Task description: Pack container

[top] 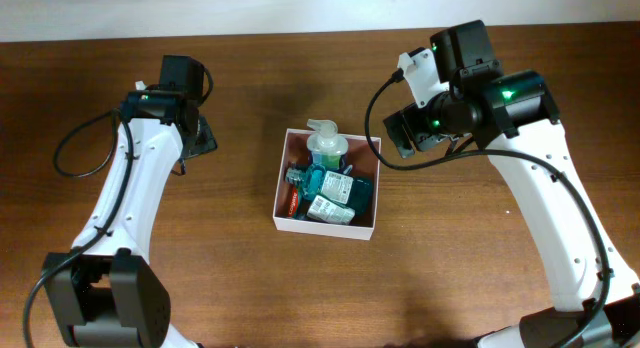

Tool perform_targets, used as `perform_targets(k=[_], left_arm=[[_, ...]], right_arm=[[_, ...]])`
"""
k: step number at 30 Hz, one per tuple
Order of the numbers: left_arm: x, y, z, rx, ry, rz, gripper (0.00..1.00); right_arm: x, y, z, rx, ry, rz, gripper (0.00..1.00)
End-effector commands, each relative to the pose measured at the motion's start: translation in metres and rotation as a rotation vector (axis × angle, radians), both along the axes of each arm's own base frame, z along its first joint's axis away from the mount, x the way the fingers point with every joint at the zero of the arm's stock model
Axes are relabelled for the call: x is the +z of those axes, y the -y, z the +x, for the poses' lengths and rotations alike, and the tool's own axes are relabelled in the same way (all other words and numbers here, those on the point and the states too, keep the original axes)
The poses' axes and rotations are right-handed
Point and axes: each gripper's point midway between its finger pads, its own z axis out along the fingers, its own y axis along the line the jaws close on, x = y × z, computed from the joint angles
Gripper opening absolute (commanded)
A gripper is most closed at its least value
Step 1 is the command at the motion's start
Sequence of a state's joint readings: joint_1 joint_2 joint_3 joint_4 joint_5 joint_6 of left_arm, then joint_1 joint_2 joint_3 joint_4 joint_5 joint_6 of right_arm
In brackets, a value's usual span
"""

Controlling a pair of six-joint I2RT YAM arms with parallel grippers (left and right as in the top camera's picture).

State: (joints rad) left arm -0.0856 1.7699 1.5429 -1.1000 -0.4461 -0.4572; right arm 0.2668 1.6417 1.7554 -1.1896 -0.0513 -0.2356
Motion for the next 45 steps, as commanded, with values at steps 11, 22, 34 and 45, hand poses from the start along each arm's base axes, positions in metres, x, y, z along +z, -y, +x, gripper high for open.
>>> perform_targets(k=[11, 22, 34, 45], left_arm=[[0.008, -0.003, 0.0, 0.002, 0.02, 0.013, 0.99], [0.008, -0.002, 0.0, 0.002, 0.02, 0.013, 0.99], [0.008, -0.002, 0.0, 0.002, 0.02, 0.013, 0.99], [0.008, -0.002, 0.0, 0.002, 0.02, 0.013, 0.99]], right_arm=[[0.045, -0.009, 0.034, -0.003, 0.227, 0.076, 0.99], [0.154, -0.016, 0.028, 0.075, 0.607, 0.17, 0.99], [0.141, 0.008, -0.048, 0.099, 0.747, 0.159, 0.99], [0.06, 0.019, -0.086, 0.092, 1.073, 0.222, 0.99]])
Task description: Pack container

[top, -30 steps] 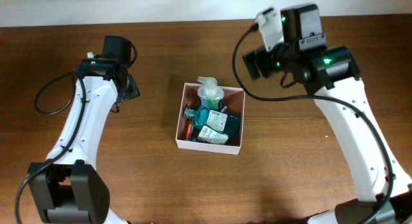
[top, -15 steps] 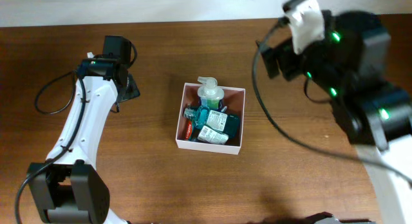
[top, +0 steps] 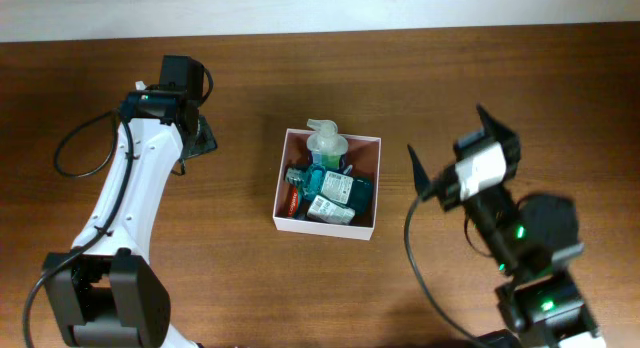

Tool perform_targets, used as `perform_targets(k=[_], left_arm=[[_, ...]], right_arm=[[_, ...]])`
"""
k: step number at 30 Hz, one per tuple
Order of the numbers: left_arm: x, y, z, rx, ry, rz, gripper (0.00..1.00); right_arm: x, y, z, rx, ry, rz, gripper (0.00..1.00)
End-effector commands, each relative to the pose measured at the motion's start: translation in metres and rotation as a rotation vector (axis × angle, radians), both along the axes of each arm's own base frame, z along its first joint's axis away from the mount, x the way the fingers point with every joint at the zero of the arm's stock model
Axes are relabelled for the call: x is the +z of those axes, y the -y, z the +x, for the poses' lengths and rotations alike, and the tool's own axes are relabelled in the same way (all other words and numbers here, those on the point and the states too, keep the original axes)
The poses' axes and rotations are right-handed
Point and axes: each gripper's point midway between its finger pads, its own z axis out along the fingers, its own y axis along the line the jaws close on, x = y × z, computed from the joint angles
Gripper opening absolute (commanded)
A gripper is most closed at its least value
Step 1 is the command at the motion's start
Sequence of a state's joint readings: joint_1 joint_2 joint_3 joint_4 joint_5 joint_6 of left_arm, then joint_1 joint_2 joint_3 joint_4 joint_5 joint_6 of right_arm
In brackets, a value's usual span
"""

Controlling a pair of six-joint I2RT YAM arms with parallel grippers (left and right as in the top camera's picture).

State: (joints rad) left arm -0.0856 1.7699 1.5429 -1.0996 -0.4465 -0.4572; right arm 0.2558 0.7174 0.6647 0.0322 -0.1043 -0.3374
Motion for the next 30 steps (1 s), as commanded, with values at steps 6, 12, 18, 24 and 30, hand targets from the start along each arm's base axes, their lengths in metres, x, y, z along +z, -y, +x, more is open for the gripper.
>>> perform_targets(k=[6, 12, 18, 24, 30], left_arm=[[0.008, -0.002, 0.0, 0.002, 0.019, 0.012, 0.99], [0.008, -0.002, 0.0, 0.002, 0.019, 0.012, 0.99], [0.008, -0.002, 0.0, 0.002, 0.019, 0.012, 0.99], [0.008, -0.002, 0.0, 0.002, 0.019, 0.012, 0.99], [0.008, -0.002, 0.0, 0.002, 0.019, 0.012, 0.99]], right_arm=[[-0.056, 0.009, -0.032, 0.0, 0.17, 0.045, 0.99], [-0.067, 0.017, -0.049, -0.016, 0.232, 0.06, 0.99], [-0.068, 0.03, -0.06, -0.055, 0.277, 0.066, 0.99], [-0.078, 0.035, -0.062, -0.075, 0.248, 0.057, 0.99], [-0.087, 0.037, -0.069, -0.078, 0.275, 0.063, 0.99]])
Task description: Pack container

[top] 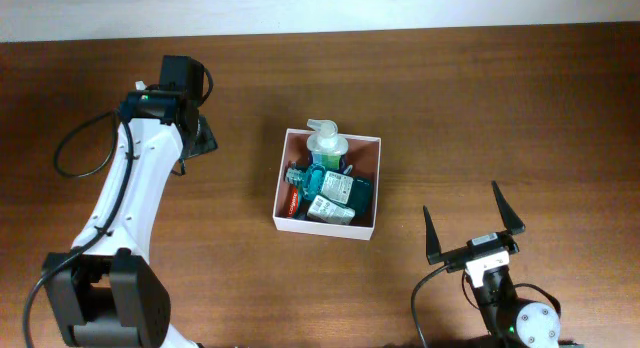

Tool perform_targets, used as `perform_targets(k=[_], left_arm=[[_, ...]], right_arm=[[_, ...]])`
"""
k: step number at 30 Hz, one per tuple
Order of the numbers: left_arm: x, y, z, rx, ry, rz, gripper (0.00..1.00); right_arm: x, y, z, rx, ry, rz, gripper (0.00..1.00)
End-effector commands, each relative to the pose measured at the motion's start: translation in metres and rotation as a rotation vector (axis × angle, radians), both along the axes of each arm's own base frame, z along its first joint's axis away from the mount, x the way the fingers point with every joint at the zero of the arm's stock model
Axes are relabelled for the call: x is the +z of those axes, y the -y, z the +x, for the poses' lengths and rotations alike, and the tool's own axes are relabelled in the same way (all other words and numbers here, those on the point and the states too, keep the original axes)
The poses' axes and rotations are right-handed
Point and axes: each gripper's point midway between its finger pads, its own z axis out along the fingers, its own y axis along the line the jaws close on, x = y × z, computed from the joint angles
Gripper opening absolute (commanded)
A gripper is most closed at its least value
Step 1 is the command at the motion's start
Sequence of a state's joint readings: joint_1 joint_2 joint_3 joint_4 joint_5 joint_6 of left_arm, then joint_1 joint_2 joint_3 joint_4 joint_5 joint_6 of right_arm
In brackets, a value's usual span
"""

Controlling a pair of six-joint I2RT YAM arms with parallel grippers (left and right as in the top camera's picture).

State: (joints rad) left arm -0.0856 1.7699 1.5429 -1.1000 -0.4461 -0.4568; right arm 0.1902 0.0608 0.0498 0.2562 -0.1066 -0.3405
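The container is a white box (375, 193) at the table's middle, holding a clear pump bottle (325, 144), teal bottles (331, 186) and a red item (291, 199). My right gripper (462, 200) stands open and empty, well to the box's lower right near the front edge, with its dark fingers (431, 238) spread wide. Off to the box's left, my left gripper (202, 138) hangs over bare table. It shows only as a dark shape, so its jaw state is unclear.
The brown wooden table (500, 98) runs to a pale wall at the back. The left arm's white links (135, 188) stretch from the lower left up to its gripper. The right arm's base (520, 323) sits at the bottom right edge.
My right gripper has moved from just right of the box toward the front edge at the lower right, still open and empty. The left arm and the box contents are unchanged.
At first my right gripper was at the box's far right corner, with the box full of bottles. Then it stood open to the right of the box, and now it is drawn back near the front edge. The left arm stayed put throughout.
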Motion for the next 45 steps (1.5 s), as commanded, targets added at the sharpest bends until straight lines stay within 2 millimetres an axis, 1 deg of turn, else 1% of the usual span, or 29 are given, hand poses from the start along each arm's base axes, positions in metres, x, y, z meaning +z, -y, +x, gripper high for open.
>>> perform_targets(k=[1, 5, 12, 19, 23, 27, 30, 45], left_arm=[[0.008, -0.002, 0.0, 0.003, 0.02, 0.012, 0.99], [0.008, -0.002, 0.0, 0.003, 0.02, 0.012, 0.99], [0.008, -0.002, 0.0, 0.003, 0.02, 0.012, 0.99], [0.008, -0.002, 0.0, 0.003, 0.02, 0.012, 0.99], [0.008, -0.002, 0.0, 0.003, 0.02, 0.012, 0.99], [0.008, -0.002, 0.0, 0.003, 0.02, 0.012, 0.99], [0.008, -0.002, 0.0, 0.003, 0.02, 0.012, 0.99], [0.008, -0.002, 0.0, 0.003, 0.02, 0.012, 0.99]], right_arm=[[-0.007, 0.004, -0.002, -0.014, 0.019, 0.009, 0.99], [-0.016, 0.003, 0.001, -0.014, -0.018, 0.003, 0.98], [-0.044, 0.007, 0.007, -0.034, -0.134, -0.014, 0.99], [-0.053, 0.013, 0.008, -0.035, -0.169, -0.026, 0.99], [-0.07, 0.011, 0.008, -0.01, -0.24, -0.037, 0.99], [-0.083, 0.011, 0.007, 0.006, -0.291, -0.04, 0.99], [-0.084, 0.015, 0.008, -0.01, -0.294, -0.037, 0.99], [-0.084, 0.015, 0.008, -0.01, -0.295, -0.038, 0.99]])
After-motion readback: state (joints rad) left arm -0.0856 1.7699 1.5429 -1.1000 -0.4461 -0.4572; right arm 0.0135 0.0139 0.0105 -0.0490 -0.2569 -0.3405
